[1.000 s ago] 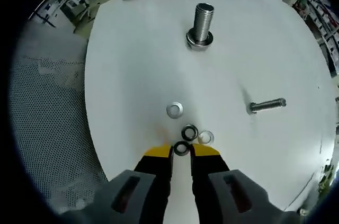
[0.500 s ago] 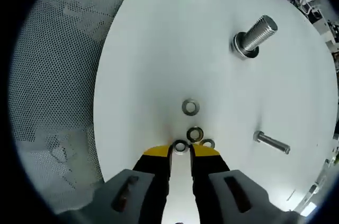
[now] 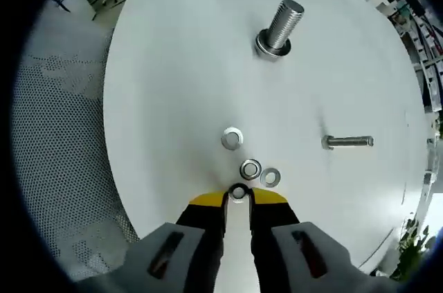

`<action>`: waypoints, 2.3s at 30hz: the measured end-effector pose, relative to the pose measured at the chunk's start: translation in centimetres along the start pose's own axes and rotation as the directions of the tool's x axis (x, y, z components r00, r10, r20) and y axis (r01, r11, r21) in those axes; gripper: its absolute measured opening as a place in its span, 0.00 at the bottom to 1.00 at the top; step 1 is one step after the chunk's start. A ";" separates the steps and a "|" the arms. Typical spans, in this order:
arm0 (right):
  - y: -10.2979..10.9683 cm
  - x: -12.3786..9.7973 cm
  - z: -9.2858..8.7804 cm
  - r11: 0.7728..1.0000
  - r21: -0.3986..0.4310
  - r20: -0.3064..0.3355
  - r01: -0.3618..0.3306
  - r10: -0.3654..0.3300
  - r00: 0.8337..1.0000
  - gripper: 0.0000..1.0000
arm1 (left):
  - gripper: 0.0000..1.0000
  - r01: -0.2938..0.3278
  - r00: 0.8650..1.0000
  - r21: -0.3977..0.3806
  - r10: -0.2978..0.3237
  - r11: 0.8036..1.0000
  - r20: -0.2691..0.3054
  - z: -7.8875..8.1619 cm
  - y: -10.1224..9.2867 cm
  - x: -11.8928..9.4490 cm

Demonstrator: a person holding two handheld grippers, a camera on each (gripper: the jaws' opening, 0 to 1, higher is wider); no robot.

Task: Place the washer onto the threaded stud by aligning its center hole with the stud, sliding it down to the base, and recovering from edge contact or off-axis alignment until the washer reaches the visible bottom stop.

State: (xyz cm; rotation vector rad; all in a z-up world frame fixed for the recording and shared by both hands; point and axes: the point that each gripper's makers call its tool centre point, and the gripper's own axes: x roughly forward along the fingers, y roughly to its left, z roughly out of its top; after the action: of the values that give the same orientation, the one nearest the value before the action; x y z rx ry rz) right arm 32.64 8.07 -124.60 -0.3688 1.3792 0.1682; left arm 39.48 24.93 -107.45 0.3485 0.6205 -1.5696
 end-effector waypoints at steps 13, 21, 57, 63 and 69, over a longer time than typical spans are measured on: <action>0.0 -0.6 -0.3 0.966 0.255 0.101 -0.029 0.004 0.995 0.15 | 0.20 0.007 1.000 0.001 -0.007 1.000 0.010 0.2 -0.2 0.0; 0.2 -0.7 -0.3 0.939 0.343 0.146 -0.032 -0.019 0.989 0.15 | 0.19 0.013 1.000 0.001 -0.013 1.000 0.013 0.6 -0.6 -0.3; -4.1 -3.3 1.8 0.895 0.446 0.235 -0.007 -0.109 0.966 0.14 | 0.18 0.016 1.000 0.008 -0.016 1.000 0.012 0.6 -0.6 -0.3; -6.5 -5.1 3.5 0.902 0.432 0.267 0.020 -0.149 0.952 0.14 | 0.18 0.006 1.000 0.003 -0.006 1.000 0.011 0.6 -0.4 -0.4; -9.3 -5.7 4.1 0.896 0.442 0.291 0.037 -0.183 0.939 0.14 | 0.18 0.007 1.000 0.008 -0.007 1.000 -0.003 0.3 -0.3 -0.2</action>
State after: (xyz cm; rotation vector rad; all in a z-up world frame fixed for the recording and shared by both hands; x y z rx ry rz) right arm 38.42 1.44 -117.02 -0.0407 1.0245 -0.1689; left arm 39.23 24.93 -107.00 0.3545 0.6184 -1.5792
